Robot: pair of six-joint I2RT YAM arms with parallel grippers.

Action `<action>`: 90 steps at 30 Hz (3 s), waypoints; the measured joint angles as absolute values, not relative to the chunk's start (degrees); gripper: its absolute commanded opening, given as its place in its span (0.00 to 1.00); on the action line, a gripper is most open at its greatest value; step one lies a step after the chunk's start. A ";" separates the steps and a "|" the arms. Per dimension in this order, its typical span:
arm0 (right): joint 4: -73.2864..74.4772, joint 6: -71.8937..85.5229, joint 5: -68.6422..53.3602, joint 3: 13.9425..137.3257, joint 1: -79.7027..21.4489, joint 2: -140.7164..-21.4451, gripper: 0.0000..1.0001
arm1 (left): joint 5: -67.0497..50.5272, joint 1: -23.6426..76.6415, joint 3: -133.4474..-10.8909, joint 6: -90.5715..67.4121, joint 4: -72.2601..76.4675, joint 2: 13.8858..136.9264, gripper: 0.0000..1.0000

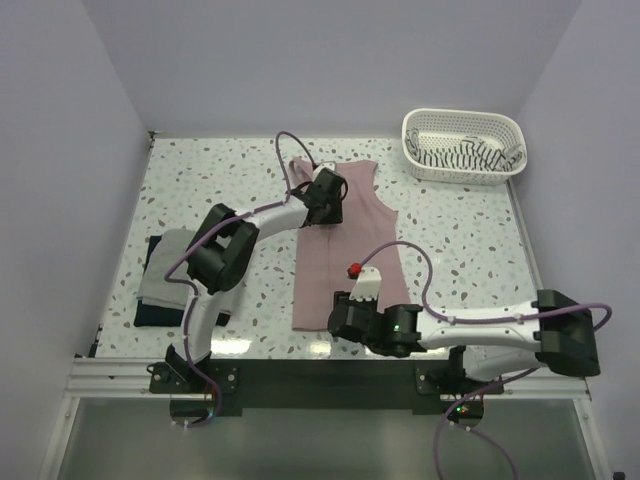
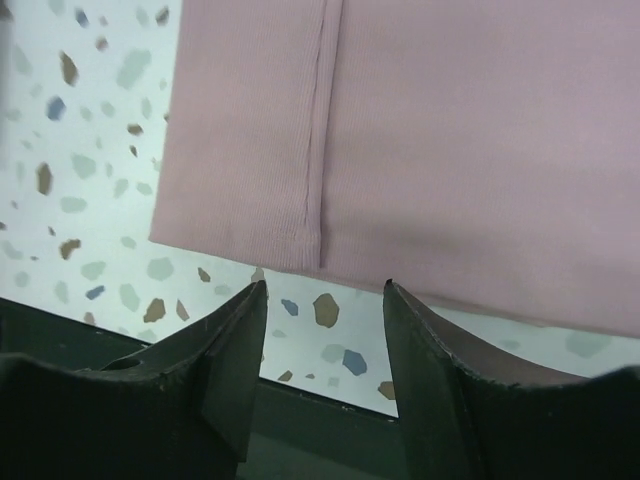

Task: Fold and stack the tank tops
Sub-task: Fold the tank top

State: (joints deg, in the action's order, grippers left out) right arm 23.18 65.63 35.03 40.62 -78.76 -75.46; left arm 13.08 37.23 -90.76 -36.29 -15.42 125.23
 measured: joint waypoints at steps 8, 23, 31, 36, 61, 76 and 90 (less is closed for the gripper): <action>30.72 63.86 38.50 40.71 -69.60 -62.65 0.52 | 11.55 37.23 -91.59 -34.54 -15.40 125.12 0.66; 26.92 46.09 28.67 39.75 -33.85 -64.86 0.49 | 6.70 37.30 -87.70 -33.74 -10.87 119.07 0.62; 18.24 37.26 18.41 49.32 -24.05 -82.76 0.47 | 6.59 41.82 -66.85 -37.95 -7.38 105.16 0.51; 15.57 35.53 16.91 52.36 -22.26 -88.36 0.43 | 6.68 49.41 -60.01 -39.72 -6.85 103.00 0.46; 16.43 45.52 15.66 30.83 -30.83 -63.22 0.45 | 11.05 54.85 -51.79 -40.93 -11.88 96.38 0.44; 10.79 39.24 14.83 46.70 -23.92 -83.79 0.38 | 9.58 54.96 -49.63 -37.74 -23.77 88.03 0.51; 6.09 38.33 12.03 49.25 -22.11 -91.81 0.36 | 6.31 67.77 -55.90 -40.10 -20.69 88.86 0.52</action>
State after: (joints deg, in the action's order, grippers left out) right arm 6.09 38.33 12.03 49.25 -22.11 -91.81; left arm 6.31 67.77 -55.90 -40.10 -20.69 88.86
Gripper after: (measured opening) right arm 0.364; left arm 0.513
